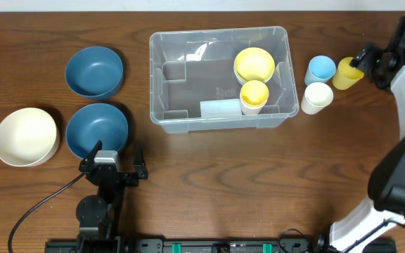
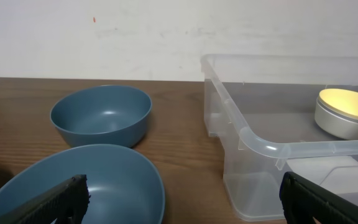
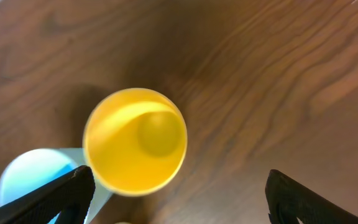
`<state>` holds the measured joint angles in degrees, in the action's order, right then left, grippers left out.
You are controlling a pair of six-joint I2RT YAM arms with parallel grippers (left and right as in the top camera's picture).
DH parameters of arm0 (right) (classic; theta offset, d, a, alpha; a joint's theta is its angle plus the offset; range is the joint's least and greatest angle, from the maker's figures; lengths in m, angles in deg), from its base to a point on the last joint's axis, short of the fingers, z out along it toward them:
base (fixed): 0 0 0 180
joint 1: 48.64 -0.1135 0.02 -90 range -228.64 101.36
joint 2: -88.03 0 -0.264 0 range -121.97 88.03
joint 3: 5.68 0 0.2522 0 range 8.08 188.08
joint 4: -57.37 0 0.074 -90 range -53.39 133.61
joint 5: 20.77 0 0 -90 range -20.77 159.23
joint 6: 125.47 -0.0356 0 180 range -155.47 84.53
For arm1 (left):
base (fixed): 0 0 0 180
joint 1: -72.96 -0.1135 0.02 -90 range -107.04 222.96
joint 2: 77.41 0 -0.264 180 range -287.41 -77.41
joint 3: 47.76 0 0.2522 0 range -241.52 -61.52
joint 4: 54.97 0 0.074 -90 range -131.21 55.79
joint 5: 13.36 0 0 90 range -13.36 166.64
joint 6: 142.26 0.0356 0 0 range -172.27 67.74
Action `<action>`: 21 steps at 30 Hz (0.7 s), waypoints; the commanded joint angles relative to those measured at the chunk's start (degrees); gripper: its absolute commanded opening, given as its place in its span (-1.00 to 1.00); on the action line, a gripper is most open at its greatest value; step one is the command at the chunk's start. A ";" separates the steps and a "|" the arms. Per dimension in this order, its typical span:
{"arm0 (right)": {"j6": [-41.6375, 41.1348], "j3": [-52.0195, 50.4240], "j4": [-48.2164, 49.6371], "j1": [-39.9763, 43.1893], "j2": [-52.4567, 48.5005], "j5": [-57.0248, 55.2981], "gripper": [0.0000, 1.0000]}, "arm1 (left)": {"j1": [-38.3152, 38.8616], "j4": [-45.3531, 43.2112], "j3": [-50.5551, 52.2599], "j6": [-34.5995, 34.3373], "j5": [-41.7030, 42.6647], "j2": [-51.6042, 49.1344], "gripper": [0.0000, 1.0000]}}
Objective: Pack container
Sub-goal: 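Grasp the second yellow cup with the right gripper and lift it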
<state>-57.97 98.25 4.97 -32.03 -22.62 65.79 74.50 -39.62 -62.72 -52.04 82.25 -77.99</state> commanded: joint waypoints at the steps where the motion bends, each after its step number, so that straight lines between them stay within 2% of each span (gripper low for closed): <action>1: 0.20 0.42 1.07 0.28 -2.93 0.70 0.75 | -0.28 2.01 0.96 0.74 0.83 0.35 0.96; 4: -0.17 0.42 1.64 0.39 -5.20 0.68 0.64 | -0.28 2.01 0.96 0.74 0.83 0.35 0.96; 8: -0.20 0.42 1.77 0.39 -7.69 0.39 0.40 | -0.28 2.01 0.96 0.74 0.83 0.35 0.96; 12: -0.61 0.35 1.60 0.39 -8.87 0.20 -0.28 | -0.28 2.01 0.96 0.74 0.85 0.35 0.96; 17: -0.68 0.90 0.09 0.68 -8.70 0.24 -0.84 | -0.28 2.01 0.96 0.74 0.83 0.35 0.96; 19: -0.83 1.68 -1.97 1.14 -8.33 0.26 -0.97 | -0.28 2.01 0.96 0.74 0.83 0.35 0.96; 21: -0.83 2.82 -4.81 1.73 -7.43 0.33 -0.97 | -0.28 2.01 0.96 0.74 0.83 0.35 0.96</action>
<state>-58.91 99.54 2.29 -31.62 -31.06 66.84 74.50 -39.60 -62.72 -52.04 82.25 -77.99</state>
